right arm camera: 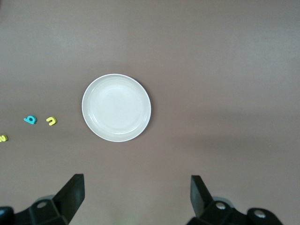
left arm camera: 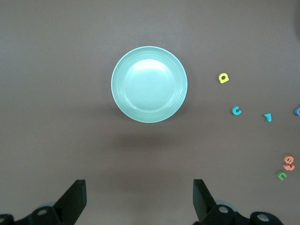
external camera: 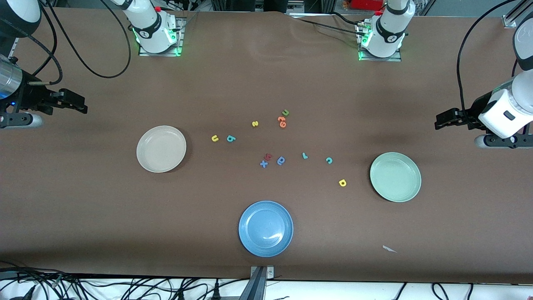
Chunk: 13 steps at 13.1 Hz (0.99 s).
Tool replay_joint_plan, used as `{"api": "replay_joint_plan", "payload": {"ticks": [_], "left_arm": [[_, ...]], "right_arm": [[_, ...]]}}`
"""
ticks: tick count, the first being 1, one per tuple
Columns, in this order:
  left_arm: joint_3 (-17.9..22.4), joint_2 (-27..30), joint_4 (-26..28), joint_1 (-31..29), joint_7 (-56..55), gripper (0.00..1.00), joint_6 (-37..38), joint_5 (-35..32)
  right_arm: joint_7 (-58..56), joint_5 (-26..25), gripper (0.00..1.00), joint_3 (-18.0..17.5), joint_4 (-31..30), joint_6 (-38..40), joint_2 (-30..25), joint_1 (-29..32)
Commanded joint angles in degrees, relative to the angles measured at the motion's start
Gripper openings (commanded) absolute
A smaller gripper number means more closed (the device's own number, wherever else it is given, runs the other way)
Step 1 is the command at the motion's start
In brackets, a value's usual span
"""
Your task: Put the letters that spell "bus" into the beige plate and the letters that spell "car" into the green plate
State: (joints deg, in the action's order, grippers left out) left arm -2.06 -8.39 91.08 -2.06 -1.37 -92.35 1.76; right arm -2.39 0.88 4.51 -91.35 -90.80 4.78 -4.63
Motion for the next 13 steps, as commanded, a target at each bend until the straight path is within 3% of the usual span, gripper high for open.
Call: {"api": "replay_joint_plan", "payload": {"ticks": [1,13], "left_arm": [[0.0,-0.6,-1.5,-0.1,-0.2,1.00,0.6,-0.7],[0.0,-0.6,-1.5,-0.1,-0.3,1.00,0.6,-0.7]], "right_arm": [[-0.5,-0.9,1.00,-0.2,1.0,0.3,0.4,0.2],[0.5,-0.5,1.00,0.1,1.0,0.2,2.2,0.3]]}}
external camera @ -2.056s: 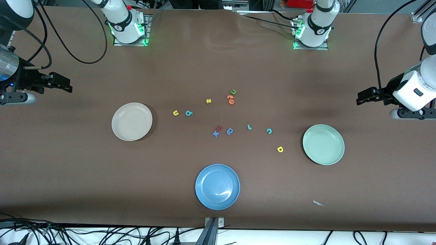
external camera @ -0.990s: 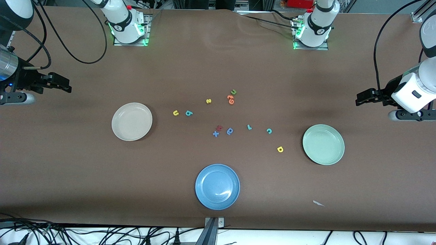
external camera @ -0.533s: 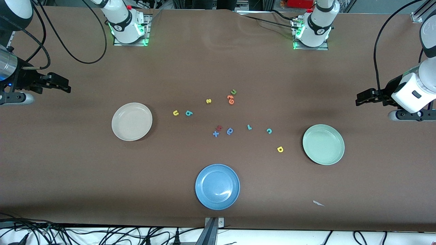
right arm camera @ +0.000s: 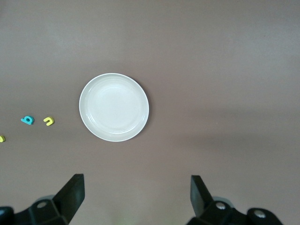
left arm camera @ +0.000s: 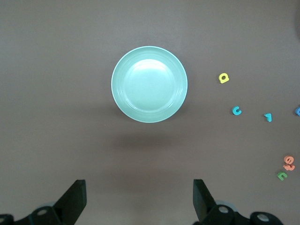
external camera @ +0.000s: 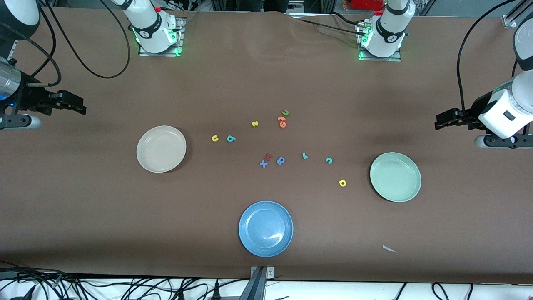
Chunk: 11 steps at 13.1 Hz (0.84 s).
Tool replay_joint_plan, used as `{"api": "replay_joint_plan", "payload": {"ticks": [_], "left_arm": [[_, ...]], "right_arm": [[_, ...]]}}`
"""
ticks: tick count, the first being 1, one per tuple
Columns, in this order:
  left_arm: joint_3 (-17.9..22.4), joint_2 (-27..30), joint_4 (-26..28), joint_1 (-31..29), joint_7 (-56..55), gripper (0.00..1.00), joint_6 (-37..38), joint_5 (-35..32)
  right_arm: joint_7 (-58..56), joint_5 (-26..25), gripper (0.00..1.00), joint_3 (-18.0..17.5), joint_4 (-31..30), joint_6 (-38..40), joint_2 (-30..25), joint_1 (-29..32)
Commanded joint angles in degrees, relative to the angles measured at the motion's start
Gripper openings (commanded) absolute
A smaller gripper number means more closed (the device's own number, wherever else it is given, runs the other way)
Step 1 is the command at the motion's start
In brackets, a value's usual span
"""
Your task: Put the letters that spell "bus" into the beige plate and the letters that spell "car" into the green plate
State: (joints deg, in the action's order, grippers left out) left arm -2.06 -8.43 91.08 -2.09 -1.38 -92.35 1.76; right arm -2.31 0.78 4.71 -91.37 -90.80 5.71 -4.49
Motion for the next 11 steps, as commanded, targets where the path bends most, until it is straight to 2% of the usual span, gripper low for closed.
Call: {"api": "replay_joint_plan", "payload": {"ticks": [1,5,11], "left_arm": [[0.0,-0.5,-1.5,0.0,-0.3,1.00,0.6,-0.7],[-0.3,-0.7,-1.6,0.3,-0.6,1.00,0.6,-3.4],[-0.4,-0.8,-1.6,0.1,0.1,1.00,0.6,-3.4]], "right_arm": [[0.4,-0.3,1.00,-0.1,1.1,0.2,1.2,0.3],[-0.1,-0.4,1.00,1.1,1.9,1.1,-0.3,0.3],[0.3,0.0,1.00,1.2,2.1,3.7,-1.3,0.3]]}}
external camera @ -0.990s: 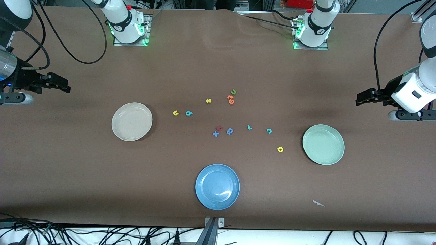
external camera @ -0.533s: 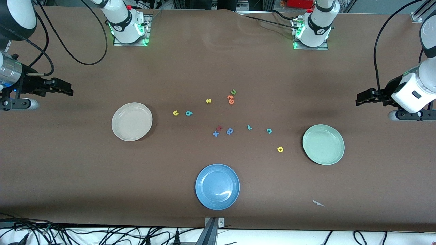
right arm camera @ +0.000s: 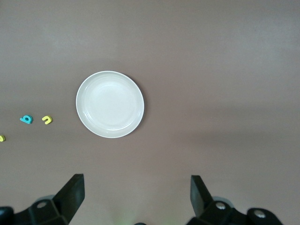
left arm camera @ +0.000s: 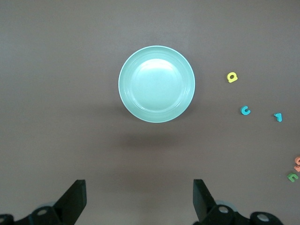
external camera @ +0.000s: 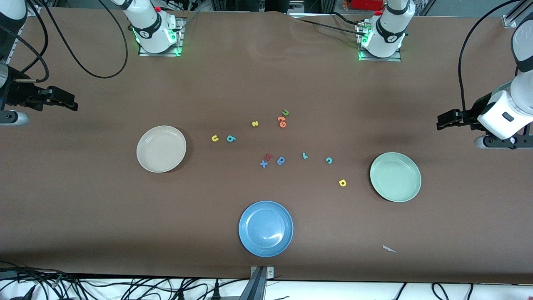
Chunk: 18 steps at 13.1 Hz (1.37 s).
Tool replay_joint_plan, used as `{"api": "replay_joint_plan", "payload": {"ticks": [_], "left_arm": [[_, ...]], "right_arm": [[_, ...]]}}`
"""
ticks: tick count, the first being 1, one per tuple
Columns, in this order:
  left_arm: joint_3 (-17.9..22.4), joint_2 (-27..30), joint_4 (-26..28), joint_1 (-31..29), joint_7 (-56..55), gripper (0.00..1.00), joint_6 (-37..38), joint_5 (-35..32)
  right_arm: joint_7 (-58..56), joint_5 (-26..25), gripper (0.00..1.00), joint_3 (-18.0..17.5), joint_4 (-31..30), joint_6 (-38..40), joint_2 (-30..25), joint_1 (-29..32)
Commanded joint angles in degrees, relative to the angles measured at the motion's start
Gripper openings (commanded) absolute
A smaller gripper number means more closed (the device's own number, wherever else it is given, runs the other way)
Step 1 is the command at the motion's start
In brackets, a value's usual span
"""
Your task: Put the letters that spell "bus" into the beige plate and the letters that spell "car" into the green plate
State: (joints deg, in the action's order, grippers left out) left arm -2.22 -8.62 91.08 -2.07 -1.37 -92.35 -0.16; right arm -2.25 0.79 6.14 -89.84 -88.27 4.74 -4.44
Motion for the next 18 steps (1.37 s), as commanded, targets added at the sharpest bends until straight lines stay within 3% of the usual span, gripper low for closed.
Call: {"api": "replay_joint_plan", "payload": {"ticks": [1,10,13,18], "left_arm": [[-0.2,-0.6,-1.6,0.1,0.1,1.00,0.6,-1.5],[-0.2,-1.0,-1.6,0.0,-0.4,1.00,0.6,-1.4],[-0.2,-1.0,-1.6,0.0,-0.6,1.00,0.6,-1.0],[-0.3,-2.4,-1.6,0.7,-0.6,1.00,0.6,-0.9]], "right_arm": [[0.2,0.0,1.00,-0.2,0.5,1.2,-0.3,0.2],[0.1,0.4,1.00,-0.7,0.7,0.6,0.0,0.0],[0.3,5.1,1.00,-1.1,0.7,0.2,1.5,-0.9],[11.5,2.9,1.00,-1.7,0.7,-4.4,4.4,-10.0]]}}
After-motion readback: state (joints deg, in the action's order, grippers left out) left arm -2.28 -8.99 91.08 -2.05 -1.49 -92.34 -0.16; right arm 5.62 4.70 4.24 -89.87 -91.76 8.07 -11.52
